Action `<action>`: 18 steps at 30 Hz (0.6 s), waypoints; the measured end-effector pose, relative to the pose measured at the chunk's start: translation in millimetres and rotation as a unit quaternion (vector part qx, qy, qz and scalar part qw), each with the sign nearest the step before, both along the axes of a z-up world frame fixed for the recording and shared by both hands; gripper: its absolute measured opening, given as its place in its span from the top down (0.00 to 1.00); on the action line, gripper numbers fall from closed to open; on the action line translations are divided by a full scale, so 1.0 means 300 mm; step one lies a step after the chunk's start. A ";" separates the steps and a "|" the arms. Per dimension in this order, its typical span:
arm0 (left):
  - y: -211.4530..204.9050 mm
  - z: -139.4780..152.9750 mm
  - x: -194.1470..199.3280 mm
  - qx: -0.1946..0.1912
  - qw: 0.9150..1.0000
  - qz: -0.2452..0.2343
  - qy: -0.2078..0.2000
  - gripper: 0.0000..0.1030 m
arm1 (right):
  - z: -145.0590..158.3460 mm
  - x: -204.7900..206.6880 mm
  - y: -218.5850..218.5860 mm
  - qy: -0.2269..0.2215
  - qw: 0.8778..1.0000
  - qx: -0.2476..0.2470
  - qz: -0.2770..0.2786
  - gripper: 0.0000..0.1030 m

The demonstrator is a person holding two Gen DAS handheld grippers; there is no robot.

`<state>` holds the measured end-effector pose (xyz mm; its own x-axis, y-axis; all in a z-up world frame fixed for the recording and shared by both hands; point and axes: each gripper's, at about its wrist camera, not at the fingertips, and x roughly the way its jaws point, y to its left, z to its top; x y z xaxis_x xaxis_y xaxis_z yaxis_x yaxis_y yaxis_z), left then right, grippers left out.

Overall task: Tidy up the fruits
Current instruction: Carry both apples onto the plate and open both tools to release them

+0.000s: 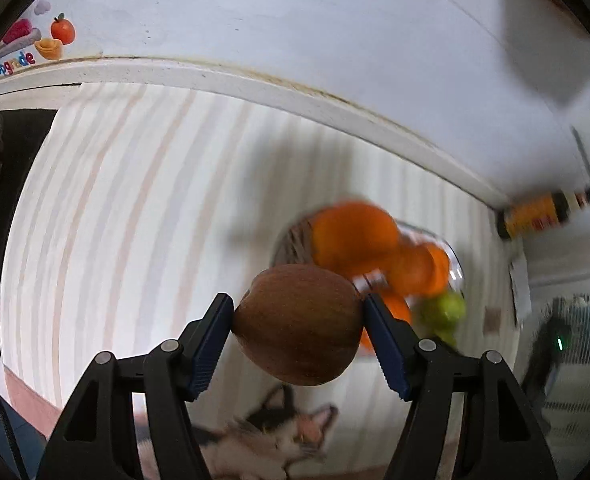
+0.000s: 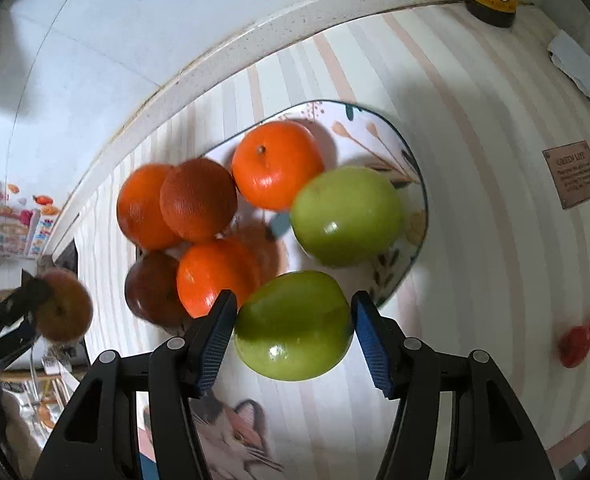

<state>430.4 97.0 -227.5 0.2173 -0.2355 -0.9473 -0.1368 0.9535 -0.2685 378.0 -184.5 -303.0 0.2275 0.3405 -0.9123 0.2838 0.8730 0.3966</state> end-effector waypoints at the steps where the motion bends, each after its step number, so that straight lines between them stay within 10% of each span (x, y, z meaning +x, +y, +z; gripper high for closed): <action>1: 0.003 -0.023 0.023 0.003 1.000 0.003 0.004 0.37 | -0.001 0.006 -0.001 0.002 1.000 0.001 -0.007 0.40; 18: 0.018 -0.200 0.100 -0.035 0.997 0.029 0.055 0.36 | -0.023 0.015 0.044 0.002 0.999 -0.008 -0.034 0.40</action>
<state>460.5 102.5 -287.6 0.1281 -0.2914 -0.9480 -0.2236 0.9228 -0.3139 382.6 -171.2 -309.9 0.2465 0.3098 -0.9183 0.3447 0.8575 0.3819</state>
